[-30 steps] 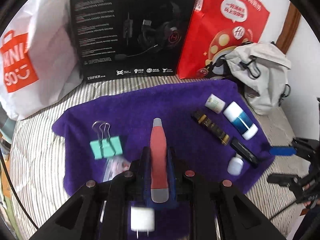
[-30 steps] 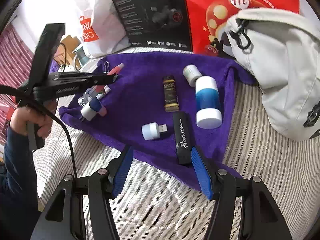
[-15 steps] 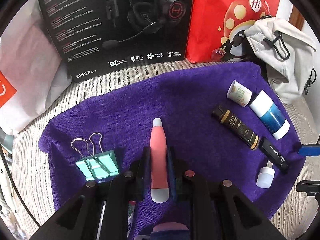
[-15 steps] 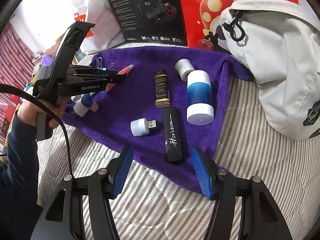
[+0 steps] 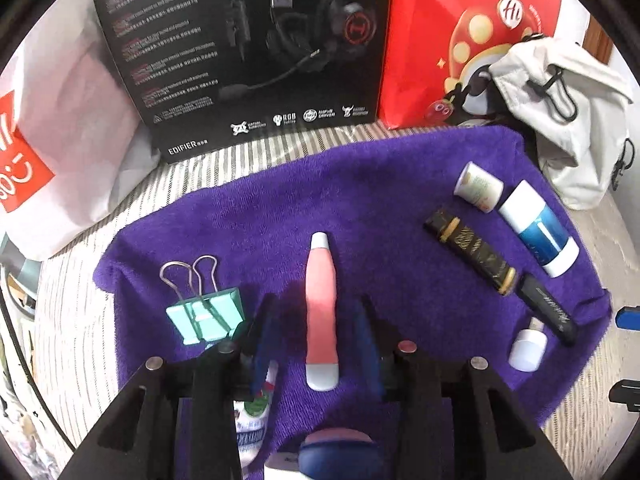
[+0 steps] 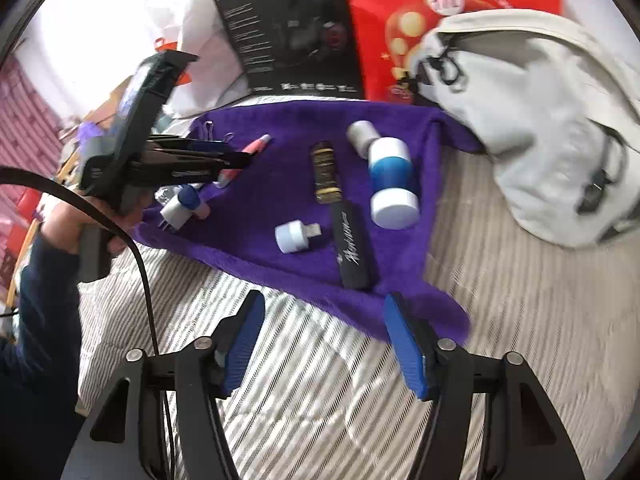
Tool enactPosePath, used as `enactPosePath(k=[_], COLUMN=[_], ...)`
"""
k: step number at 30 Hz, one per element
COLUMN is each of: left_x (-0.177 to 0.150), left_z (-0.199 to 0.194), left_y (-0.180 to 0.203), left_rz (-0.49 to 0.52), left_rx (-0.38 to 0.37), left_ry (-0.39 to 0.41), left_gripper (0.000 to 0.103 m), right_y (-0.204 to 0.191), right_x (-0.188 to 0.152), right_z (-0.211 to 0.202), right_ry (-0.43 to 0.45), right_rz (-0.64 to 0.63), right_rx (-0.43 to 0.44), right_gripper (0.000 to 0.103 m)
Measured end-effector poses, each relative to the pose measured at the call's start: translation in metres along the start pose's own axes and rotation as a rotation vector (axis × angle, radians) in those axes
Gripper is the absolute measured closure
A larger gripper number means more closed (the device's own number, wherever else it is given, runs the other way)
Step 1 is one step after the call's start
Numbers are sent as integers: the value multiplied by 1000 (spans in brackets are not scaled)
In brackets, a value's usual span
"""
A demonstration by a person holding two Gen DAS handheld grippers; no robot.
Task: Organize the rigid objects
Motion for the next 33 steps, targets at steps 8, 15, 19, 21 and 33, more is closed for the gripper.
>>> enactPosePath(k=[8,15,19,21,33], left_x=[-5,-40,-75,-87,-150], left_z=[-72,-134,-163,-169,-206], left_y=[14,16,5,1,8], left_rz=[28,-4,-59,-71,-126], left_rx=[30,98,154,160,144], left_ry=[121,209,230,211,172], left_gripper=[28,4,0,0,0], right_y=[-4,-24,-35,-41,-68], right_x=[-18,-26,-32,-37,-65], right_z=[-30,-55,-65,-71,-97], right_ry=[46,106,120,124,120], right_rz=[75,112,153,153,147], right_rx=[-120,-179,-202,-224,-311], right_gripper=[19,2,0,0,0])
Point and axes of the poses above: each gripper's, at about its wrist camera, not at the fingertips, and z roughly the way its jaws point, y to its right, x to its top, the point moved 1 cm from there along z, roughly the way its jaws point, and after that the axes turned 9 degrees about y, right-handed, at the moved point
